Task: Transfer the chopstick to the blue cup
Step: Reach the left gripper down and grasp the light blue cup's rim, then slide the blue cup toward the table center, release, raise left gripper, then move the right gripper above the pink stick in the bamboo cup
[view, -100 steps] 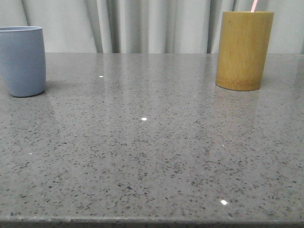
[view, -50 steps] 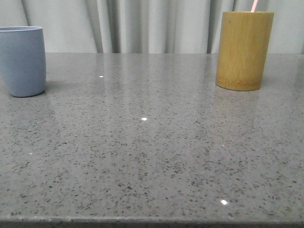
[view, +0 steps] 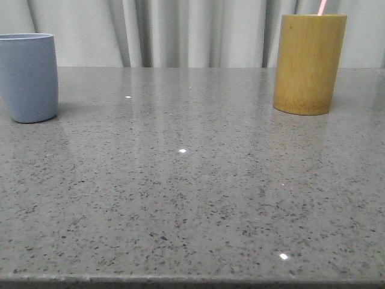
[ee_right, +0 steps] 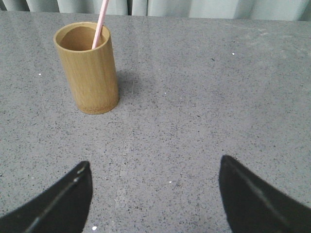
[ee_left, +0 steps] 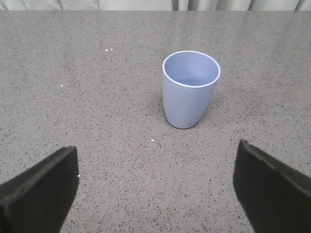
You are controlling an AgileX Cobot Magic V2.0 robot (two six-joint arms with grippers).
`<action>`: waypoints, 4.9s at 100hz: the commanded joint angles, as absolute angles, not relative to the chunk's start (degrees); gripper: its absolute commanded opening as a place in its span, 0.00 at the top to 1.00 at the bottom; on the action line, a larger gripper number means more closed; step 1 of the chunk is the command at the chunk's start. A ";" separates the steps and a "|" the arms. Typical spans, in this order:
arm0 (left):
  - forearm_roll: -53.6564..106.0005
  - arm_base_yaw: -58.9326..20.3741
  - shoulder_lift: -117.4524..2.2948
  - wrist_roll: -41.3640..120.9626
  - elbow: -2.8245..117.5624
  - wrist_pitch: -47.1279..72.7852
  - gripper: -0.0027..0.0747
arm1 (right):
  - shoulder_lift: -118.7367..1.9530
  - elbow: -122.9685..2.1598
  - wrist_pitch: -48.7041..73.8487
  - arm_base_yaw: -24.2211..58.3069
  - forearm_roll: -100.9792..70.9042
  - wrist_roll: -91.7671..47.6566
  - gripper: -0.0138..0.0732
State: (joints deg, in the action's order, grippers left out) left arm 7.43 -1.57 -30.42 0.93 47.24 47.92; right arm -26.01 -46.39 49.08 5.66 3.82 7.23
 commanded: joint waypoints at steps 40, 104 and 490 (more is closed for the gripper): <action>11.18 -1.41 -48.93 0.70 57.04 39.25 0.21 | -26.96 -48.16 44.41 5.32 4.26 6.97 0.18; 15.56 -1.41 -81.06 2.28 76.73 45.23 0.28 | -26.96 -48.16 44.00 5.32 4.26 6.97 0.18; 16.06 -1.91 -61.07 7.75 66.77 53.37 0.30 | -26.96 -48.16 43.55 5.32 4.26 6.97 0.18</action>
State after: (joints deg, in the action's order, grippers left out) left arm 15.04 -2.90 -66.90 7.57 70.27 57.81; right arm -26.01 -46.39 47.43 5.66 3.71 7.23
